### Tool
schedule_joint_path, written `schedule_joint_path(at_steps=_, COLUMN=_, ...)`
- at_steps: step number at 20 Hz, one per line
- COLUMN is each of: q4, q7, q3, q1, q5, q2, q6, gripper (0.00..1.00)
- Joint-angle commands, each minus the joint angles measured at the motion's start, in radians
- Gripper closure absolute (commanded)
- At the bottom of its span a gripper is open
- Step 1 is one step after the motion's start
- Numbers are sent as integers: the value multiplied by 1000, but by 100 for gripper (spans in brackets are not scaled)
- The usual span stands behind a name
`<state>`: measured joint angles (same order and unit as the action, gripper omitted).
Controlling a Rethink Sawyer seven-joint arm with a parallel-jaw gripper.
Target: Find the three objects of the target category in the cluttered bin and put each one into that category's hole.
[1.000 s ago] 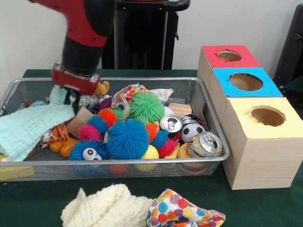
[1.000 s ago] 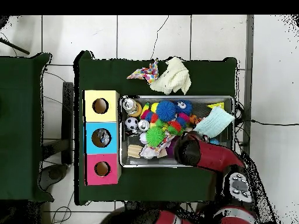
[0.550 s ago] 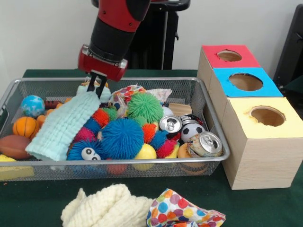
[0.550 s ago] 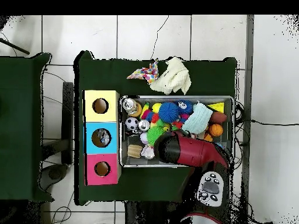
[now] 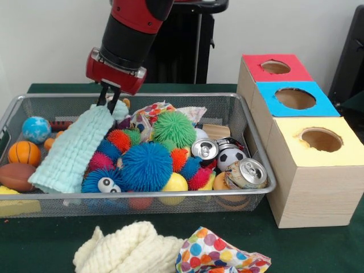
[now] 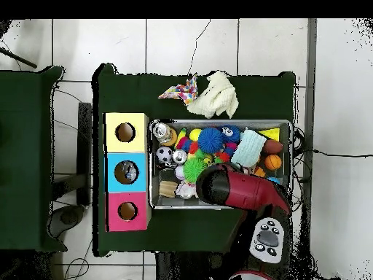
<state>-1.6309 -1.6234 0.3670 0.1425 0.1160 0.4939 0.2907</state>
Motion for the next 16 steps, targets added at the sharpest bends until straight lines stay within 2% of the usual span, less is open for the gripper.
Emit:
schedule_joint_path(at_steps=1, q4=27, q7=-185, q3=-22, q1=10, q5=-46, q2=-16, q6=75, gripper=100)
schedule_joint_path(at_steps=2, q4=26, q7=-199, q3=-1, q1=-12, q5=-47, q2=-17, q6=75, gripper=100)
schedule_joint_path(at_steps=4, q4=74, q7=-154, q3=46, q1=-70, q5=-7, q2=-14, q6=143, gripper=100)
schedule_joint_path(at_steps=9, q4=157, q7=-119, q3=38, q1=-123, q5=-20, q2=-21, q6=285, gripper=100)
schedule_joint_path(at_steps=16, q4=165, q7=-106, q3=6, q1=-140, q5=-4, q2=-14, q6=288, gripper=100)
